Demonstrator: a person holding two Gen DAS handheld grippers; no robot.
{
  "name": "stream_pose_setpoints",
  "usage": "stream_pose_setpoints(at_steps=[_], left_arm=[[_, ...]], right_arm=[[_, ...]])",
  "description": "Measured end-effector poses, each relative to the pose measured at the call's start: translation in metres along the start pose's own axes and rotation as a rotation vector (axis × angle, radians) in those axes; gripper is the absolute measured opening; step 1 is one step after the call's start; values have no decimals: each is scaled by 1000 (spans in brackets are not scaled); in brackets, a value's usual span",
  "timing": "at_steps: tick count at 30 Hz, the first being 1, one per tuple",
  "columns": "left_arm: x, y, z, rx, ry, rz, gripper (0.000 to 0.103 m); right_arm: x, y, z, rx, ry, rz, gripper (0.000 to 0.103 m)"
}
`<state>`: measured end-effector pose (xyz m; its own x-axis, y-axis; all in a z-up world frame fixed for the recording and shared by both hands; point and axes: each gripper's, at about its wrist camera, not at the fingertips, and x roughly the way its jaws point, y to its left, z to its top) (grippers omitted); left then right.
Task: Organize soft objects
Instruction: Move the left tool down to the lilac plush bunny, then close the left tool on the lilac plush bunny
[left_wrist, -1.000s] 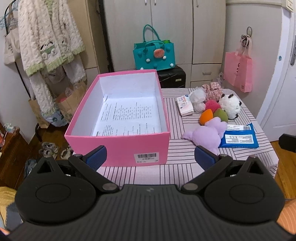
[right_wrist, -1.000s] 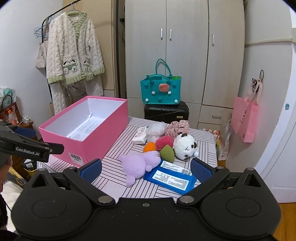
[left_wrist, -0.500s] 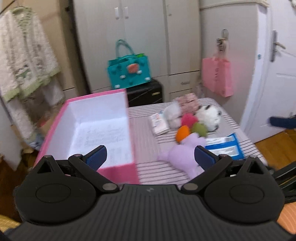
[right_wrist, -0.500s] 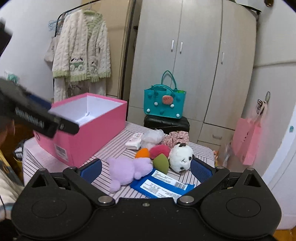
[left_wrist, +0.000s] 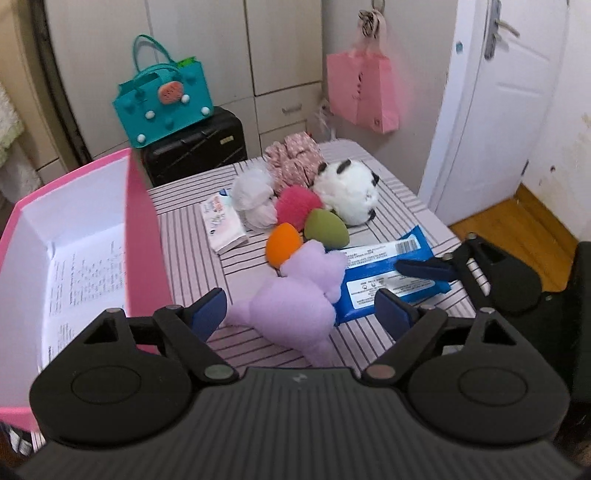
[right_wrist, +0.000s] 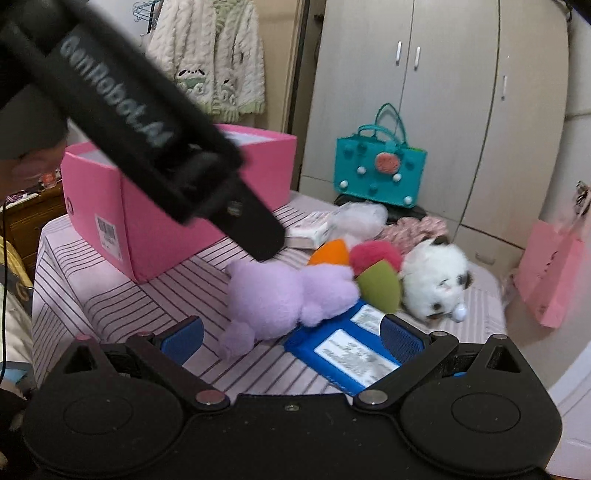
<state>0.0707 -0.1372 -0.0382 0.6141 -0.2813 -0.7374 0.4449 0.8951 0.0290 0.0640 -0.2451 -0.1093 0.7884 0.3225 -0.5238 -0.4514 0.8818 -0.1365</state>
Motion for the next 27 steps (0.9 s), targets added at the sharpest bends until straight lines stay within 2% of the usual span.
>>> stream_pose_setpoints(at_steps=[1, 3, 5, 6, 10, 14, 18, 20, 25, 27], left_arm=[[5, -2, 1, 15, 5, -4, 85], [15, 0, 2, 41, 13, -79, 82], [29, 6, 6, 13, 70, -141, 81], [34, 7, 7, 11, 86, -146, 81], [50, 6, 11, 65, 99, -47, 80], [70, 11, 14, 52, 169, -73, 80], [87, 14, 13, 40, 221, -69, 74], [90, 16, 11, 31, 223, -69, 74], [94, 14, 7, 31, 211, -65, 74], [97, 14, 6, 35, 207, -56, 74]], right_arm=[[5, 1, -2, 6, 2, 5, 103], [16, 3, -4, 15, 2, -1, 103], [26, 6, -7, 12, -2, -16, 103], [29, 9, -8, 8, -8, -19, 102], [40, 14, -10, 5, -19, -31, 97], [48, 13, -9, 35, -35, -58, 94], [49, 12, -7, 42, -35, -79, 86], [46, 12, -8, 48, -40, -76, 82], [34, 13, -13, 64, -58, -99, 63], [30, 12, -15, 79, -68, -105, 58]])
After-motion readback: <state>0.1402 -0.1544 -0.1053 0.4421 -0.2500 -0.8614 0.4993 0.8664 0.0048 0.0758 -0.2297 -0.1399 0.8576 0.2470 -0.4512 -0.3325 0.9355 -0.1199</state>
